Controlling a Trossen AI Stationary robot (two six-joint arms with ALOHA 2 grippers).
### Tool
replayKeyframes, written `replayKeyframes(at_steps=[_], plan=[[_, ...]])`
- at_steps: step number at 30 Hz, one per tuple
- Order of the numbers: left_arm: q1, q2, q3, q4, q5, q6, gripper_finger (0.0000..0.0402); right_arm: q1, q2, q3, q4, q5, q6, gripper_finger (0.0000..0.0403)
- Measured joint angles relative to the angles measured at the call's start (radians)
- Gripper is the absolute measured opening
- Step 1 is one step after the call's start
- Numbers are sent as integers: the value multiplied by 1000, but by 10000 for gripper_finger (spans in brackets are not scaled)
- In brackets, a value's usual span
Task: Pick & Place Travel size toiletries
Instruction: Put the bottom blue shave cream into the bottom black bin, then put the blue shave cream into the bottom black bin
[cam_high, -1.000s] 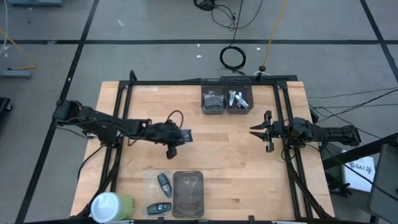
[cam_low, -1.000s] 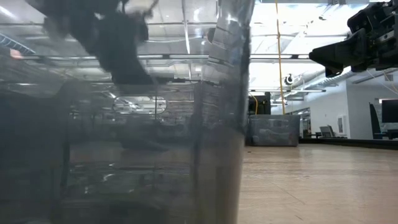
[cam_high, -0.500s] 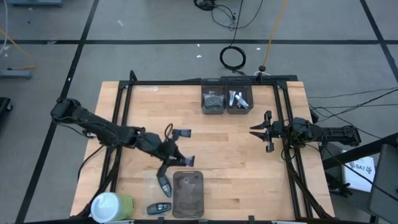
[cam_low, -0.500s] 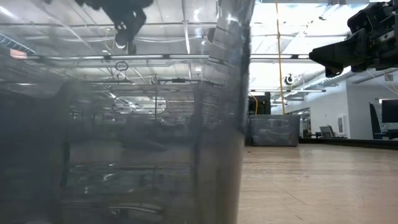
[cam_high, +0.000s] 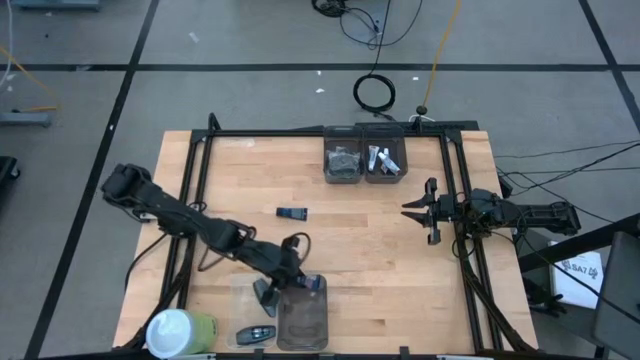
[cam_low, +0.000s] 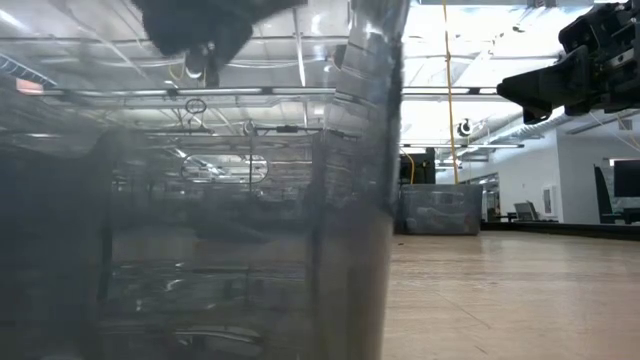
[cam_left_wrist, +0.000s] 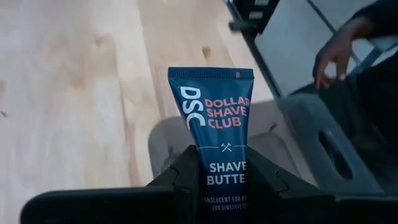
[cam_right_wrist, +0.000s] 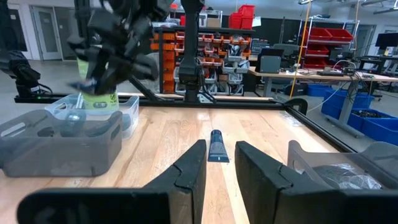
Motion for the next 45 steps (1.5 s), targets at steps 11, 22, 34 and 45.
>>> replayKeyframes(at_steps=[11, 22, 34, 45], plan=[[0, 140, 1, 30, 68, -119, 76, 0, 0, 0, 0, 0, 0, 75], [3, 180, 1, 36, 103, -157, 76, 0, 0, 0, 5, 0, 0, 75], [3, 180, 1, 66, 100, -228, 103, 0, 0, 0, 5, 0, 0, 75], [3, 179, 1, 89, 101, -236, 205, 0, 0, 0, 6, 0, 0, 75]])
